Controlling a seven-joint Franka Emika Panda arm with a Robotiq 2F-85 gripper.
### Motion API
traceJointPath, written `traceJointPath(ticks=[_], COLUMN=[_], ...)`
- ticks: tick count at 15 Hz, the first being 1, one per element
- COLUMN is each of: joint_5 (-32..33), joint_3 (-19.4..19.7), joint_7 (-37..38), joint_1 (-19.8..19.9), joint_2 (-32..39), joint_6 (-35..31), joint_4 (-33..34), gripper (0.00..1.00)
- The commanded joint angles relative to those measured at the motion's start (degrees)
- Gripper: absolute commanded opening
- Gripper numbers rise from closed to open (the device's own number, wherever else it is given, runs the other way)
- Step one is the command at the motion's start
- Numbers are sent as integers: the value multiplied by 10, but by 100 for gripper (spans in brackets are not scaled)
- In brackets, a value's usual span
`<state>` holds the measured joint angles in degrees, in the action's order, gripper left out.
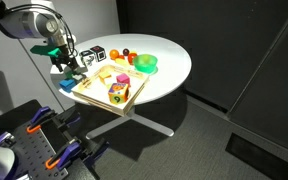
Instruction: Pick up the lime green block and put it in the tray
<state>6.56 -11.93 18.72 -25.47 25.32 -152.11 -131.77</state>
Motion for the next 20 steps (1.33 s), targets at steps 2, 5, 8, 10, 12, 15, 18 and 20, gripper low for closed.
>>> traceJointPath(ticks=[2,5,8,10,12,15,18,20], joint_5=[-8,-8,-8,-9,-9,-10,-11,-12], joint_3=[-1,-1,-1,-1,-1,-1,-2,-2], joint_7=[-1,-1,-2,-2,-2,-3,-3,-4], joint_1=[-4,-6,-7,-7,-6,-6,-7,-7], joint_2=[3,7,10,14,17,20,28,32], joint_6=[-3,-2,-3,-2,-2,-2,-1,0], joint_4=[9,11,13,15,16,19,24,27], gripper=[100,100,100,100,100,100,100,100])
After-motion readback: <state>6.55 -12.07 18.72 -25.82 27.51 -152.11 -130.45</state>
